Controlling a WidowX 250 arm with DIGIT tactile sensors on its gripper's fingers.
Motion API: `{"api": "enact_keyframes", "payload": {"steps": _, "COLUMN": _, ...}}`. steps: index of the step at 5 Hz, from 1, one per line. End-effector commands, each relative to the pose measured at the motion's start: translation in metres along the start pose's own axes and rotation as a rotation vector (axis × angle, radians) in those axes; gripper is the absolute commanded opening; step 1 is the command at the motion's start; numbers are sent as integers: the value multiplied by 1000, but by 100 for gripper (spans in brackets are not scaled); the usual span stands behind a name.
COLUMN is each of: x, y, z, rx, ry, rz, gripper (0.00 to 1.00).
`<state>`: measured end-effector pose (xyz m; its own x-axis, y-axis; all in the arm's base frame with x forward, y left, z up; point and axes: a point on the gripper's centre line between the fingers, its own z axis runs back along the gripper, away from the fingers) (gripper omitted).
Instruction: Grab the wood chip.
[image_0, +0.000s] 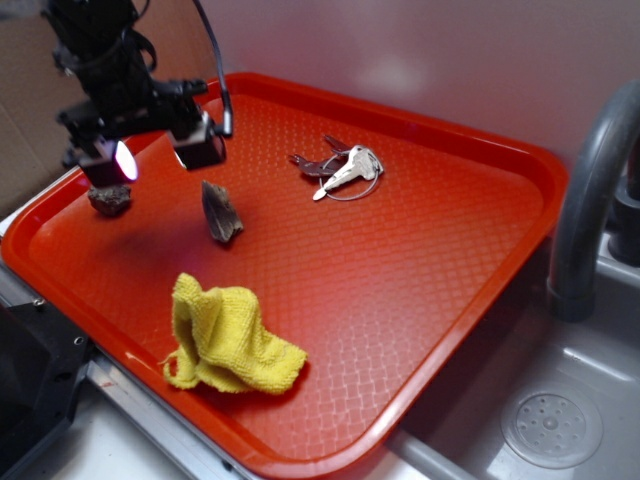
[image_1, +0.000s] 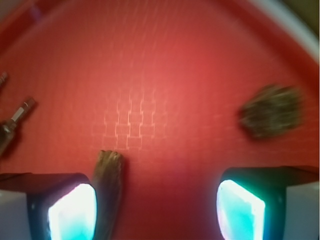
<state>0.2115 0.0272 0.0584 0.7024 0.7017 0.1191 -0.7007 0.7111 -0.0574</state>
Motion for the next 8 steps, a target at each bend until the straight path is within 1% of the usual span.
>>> {"api": "enact_keyframes", "payload": {"steps": 1, "x": -5, "y": -9, "z": -22, "rx": 17, "ry": -19, "rz": -42, "gripper": 100}}
{"api": "enact_keyframes", "payload": {"steps": 2, "x": -9, "y": -12, "z": -24, "rx": 17, "ry": -21, "rz": -65, "gripper": 100}}
{"api": "enact_keyframes", "payload": {"steps": 3, "x": -21, "y": -15, "z": -20, "rx": 6, "ry": -14, "rz": -106, "gripper": 100}}
{"api": "enact_keyframes", "payload": {"steps": 5, "x": -45, "y": -20, "z": -5, "rx": 3, "ry": -15, "rz": -116, "gripper": 100}}
{"api": "enact_keyframes", "payload": {"steps": 6, "x": -47, "y": -24, "z": -18, "rx": 11, "ry": -6, "rz": -121, "gripper": 100}}
{"api": "enact_keyframes", "payload": {"steps": 7, "x": -43, "y": -24, "z": -31, "rx": 8, "ry": 19, "rz": -133, "gripper": 100}}
{"api": "enact_keyframes", "payload": {"steps": 8, "x": -39, "y": -26, "z": -44, "rx": 29, "ry": 44, "rz": -130, "gripper": 100}}
